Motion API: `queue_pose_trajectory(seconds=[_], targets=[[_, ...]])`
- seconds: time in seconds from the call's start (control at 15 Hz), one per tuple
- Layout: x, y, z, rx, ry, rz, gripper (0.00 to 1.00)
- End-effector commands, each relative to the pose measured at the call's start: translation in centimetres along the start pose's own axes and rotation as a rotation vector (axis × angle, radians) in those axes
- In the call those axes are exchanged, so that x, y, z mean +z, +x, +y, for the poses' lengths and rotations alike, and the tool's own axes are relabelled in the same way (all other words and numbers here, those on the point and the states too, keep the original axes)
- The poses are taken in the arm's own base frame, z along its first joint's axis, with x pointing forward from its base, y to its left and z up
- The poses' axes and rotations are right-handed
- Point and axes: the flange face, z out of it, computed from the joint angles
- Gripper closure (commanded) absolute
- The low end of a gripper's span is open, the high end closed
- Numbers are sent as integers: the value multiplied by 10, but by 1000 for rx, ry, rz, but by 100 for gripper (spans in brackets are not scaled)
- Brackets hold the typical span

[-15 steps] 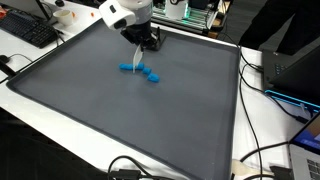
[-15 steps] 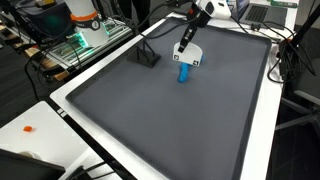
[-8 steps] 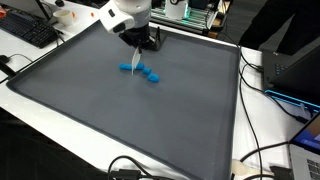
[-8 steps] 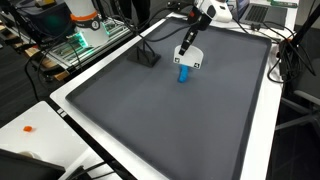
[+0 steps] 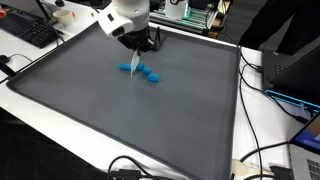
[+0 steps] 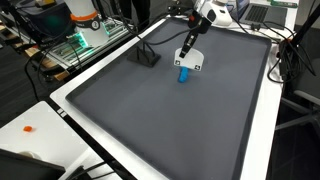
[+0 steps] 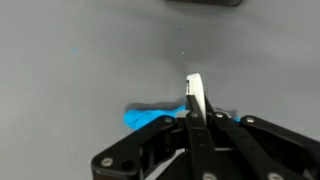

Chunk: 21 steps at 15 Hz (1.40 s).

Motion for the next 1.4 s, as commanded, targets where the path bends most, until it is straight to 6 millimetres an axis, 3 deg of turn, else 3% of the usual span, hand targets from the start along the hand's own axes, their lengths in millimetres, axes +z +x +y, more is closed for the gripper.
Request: queue_pose_trajectory(seconds=[0.0,0.73,1.33], targets=[[16,6,4,-25,-23,3,99],[33,6,8,-16,-9,-20,99],[38,-8,13,10,16,-55,99]])
